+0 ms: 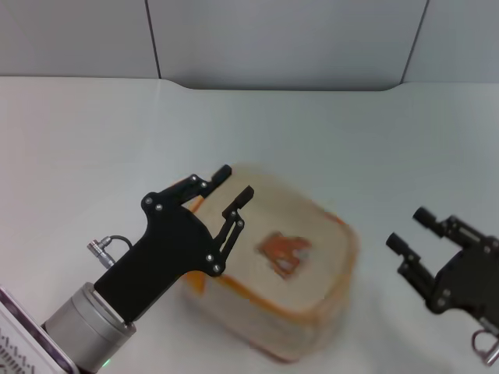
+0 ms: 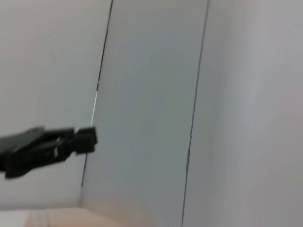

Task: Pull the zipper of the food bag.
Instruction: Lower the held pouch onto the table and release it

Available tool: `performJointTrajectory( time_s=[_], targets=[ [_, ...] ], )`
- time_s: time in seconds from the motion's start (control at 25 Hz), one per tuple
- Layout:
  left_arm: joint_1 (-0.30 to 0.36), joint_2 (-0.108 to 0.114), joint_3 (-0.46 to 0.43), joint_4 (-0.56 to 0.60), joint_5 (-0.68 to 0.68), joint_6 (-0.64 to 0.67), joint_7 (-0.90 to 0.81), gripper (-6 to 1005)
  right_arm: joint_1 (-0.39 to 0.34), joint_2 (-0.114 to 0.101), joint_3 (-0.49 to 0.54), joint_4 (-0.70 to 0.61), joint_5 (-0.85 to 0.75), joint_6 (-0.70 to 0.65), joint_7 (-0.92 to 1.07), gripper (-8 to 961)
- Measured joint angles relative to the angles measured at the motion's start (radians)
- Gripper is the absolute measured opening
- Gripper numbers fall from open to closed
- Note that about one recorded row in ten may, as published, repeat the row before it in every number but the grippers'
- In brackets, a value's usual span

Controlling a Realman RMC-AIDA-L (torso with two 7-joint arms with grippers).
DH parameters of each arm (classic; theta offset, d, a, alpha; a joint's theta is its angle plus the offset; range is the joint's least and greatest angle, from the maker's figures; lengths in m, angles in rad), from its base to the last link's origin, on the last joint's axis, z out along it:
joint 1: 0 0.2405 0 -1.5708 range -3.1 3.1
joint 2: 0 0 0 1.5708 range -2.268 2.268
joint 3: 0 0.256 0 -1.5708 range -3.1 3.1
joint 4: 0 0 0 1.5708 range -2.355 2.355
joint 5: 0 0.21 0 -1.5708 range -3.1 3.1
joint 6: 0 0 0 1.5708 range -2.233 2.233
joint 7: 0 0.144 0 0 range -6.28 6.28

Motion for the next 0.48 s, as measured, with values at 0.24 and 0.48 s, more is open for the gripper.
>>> performJointTrajectory(
  time_s=[0.24, 0.48],
  targets=[
    [0.005, 0.003, -0.011, 0.008, 0.000, -0.005, -0.117, 320, 0.035, -0.001, -0.004, -0.115, -0.002, -0.040, 0.219, 501],
    [0.006, 0.015, -0.001, 0.058, 0.048, 0.058, -0.226, 541, 0.053, -0.004, -0.032, -0.291, -0.012, -0.127, 0.451, 718]
  ],
)
